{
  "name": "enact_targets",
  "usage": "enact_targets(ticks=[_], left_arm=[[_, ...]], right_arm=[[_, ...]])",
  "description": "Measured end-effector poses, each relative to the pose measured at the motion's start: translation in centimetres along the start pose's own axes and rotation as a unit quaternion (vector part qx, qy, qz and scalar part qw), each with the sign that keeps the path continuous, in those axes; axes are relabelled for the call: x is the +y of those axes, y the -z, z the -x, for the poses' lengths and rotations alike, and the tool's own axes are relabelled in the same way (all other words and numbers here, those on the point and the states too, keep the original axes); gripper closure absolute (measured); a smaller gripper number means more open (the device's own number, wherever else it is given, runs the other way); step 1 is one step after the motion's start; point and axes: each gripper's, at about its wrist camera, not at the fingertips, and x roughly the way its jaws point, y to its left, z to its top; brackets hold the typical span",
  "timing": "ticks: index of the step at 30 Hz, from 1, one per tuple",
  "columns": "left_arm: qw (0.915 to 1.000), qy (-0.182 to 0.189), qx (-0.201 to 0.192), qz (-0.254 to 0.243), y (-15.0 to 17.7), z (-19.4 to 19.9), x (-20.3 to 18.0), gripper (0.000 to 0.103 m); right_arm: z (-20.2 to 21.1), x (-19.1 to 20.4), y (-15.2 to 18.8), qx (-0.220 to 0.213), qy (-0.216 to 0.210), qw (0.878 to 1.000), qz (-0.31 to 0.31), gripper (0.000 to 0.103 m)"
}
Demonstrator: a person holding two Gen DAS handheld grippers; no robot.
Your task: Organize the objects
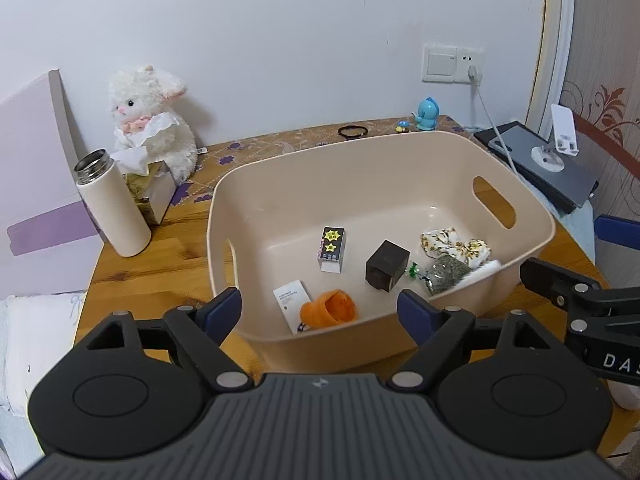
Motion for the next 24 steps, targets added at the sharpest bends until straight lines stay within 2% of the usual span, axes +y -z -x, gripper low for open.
enact_targets(ticks=[8,24], left_arm=[[0.9998,0.008,-0.010,0.013,1.6,3.5,0.3,0.008],[0.9992,0.023,-0.031,0.009,5.4,8.8,0.2,0.007]], right_arm=[[2.3,0.0,1.1,-0.002,-0.005,1.000,-0.002,0.013],[6.2,-0.2,4.1,0.002,-0.008,1.000,-0.005,0.012]])
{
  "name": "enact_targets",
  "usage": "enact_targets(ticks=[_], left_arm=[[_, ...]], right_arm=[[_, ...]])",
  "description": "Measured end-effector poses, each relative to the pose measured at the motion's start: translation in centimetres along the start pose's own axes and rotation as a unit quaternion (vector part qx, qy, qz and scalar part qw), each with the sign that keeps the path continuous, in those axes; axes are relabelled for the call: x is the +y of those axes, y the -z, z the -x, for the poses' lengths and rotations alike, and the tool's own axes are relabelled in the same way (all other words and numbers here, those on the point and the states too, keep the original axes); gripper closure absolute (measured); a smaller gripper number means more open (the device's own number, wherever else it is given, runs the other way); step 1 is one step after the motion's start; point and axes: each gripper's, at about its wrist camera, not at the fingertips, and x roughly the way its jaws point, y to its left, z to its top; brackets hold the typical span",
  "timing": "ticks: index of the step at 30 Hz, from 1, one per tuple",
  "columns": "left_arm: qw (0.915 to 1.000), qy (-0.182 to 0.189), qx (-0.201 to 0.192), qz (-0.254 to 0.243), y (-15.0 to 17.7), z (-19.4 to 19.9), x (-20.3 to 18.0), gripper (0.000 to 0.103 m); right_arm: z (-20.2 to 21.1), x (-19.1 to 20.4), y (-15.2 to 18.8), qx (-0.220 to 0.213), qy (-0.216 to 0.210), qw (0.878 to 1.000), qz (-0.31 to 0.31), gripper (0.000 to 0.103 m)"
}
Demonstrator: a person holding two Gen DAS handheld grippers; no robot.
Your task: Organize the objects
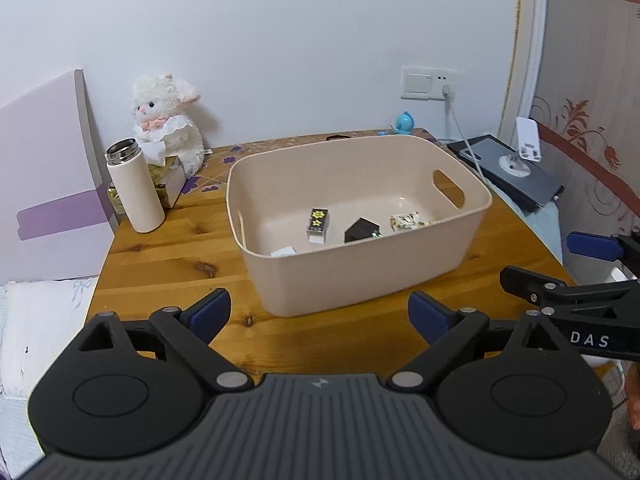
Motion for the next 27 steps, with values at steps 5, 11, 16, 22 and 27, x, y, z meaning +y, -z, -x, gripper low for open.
enact_targets(ticks=[5,11,16,22,27], left_arm=[[1.0000,0.004,-0.005,0.000,1.3,1.4,-0.3,0.004],[0.9998,0.019,0.001,0.011,2.8,2.5,-0.2,0.004],[0.9995,0.026,0.006,0.018,4.0,3.3,0.0,0.004],[0.9994,0.030,0.006,0.017,4.6,4.0,0.1,0.004],[0.9993,0.033,0.002,0.018,4.8,4.6,0.2,0.004]], right_arm=[[1.4,0.2,1.0,-0.002,0.011,1.000,0.005,0.011],[3.0,0.7,2.0,-0.010,0.013,1.000,0.005,0.003],[4.0,1.1,2.8,-0.011,0.008,1.000,0.012,0.003],[5.0,1.6,3.4,-0.009,0.003,1.000,0.017,0.002],[5.3,1.5,3.6,-0.007,0.002,1.000,0.012,0.002]])
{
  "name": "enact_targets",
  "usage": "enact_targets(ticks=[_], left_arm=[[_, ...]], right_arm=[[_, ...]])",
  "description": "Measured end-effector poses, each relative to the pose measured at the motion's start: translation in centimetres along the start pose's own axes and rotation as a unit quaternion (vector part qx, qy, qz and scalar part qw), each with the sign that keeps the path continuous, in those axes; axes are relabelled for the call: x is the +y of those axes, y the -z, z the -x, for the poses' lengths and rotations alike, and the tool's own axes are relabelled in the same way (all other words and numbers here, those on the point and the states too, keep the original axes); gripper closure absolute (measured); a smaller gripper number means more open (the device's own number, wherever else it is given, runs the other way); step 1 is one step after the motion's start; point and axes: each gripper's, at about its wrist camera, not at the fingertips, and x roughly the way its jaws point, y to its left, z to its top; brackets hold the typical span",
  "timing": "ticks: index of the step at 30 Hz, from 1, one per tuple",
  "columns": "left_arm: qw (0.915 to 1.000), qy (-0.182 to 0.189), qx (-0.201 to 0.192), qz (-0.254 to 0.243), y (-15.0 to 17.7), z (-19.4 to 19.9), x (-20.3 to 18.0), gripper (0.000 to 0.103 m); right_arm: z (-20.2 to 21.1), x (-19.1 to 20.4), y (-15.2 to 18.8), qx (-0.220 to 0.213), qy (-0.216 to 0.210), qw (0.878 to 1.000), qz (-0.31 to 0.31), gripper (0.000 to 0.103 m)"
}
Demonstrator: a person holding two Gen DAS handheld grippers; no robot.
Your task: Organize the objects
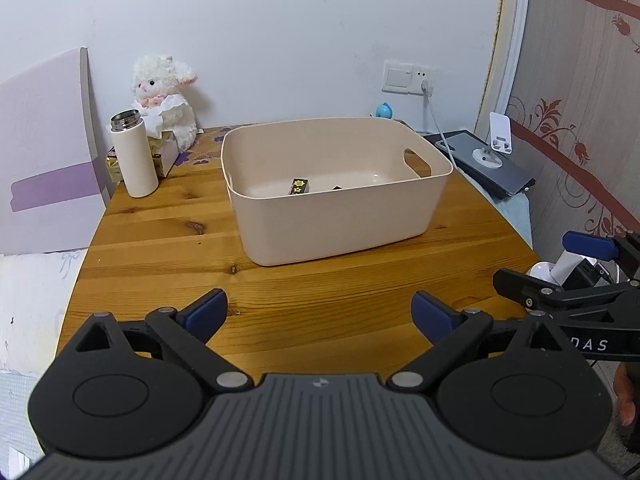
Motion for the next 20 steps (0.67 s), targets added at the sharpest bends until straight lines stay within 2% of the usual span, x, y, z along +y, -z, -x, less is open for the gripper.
enact_targets(ticks=[20], left_arm=[[0.9999,-0.002,-0.002,-0.015,0.3,0.0,-0.3,0.004]], right_arm=[[-0.9,-0.1,0.3,0.017,-0.005,1.000,-0.012,0.001]])
